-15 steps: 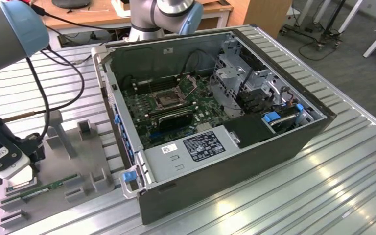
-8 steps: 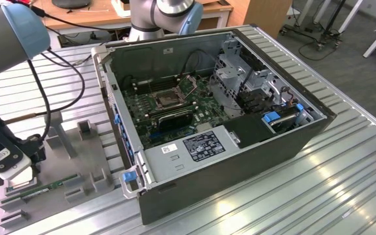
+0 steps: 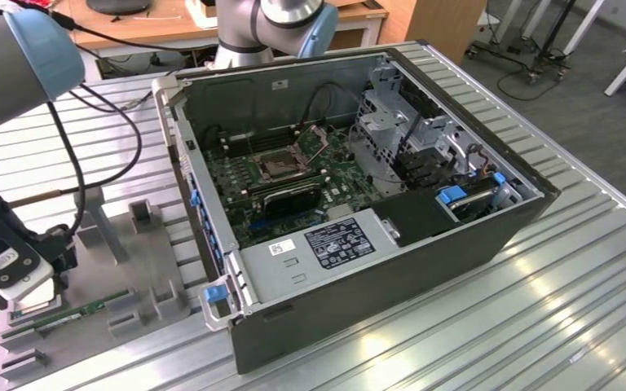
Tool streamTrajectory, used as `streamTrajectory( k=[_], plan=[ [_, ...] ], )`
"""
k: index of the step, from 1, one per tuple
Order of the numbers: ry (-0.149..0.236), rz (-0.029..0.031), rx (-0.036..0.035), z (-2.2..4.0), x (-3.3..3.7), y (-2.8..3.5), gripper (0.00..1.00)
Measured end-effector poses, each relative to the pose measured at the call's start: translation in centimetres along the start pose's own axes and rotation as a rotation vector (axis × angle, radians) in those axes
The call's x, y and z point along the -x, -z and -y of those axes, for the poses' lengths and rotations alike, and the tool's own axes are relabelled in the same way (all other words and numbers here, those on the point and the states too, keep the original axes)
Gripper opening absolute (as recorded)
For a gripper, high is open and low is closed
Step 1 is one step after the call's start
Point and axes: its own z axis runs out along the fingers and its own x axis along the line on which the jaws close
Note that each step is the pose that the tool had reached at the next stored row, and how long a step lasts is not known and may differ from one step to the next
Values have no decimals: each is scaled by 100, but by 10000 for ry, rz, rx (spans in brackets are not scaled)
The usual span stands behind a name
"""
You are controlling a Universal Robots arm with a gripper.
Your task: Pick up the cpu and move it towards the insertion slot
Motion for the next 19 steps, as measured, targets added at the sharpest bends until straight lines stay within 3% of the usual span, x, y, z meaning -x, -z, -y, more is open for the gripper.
streamTrajectory(
  k=[19],
  plan=[
    [0,-1,-1,-1,0,-45,71]
  ],
)
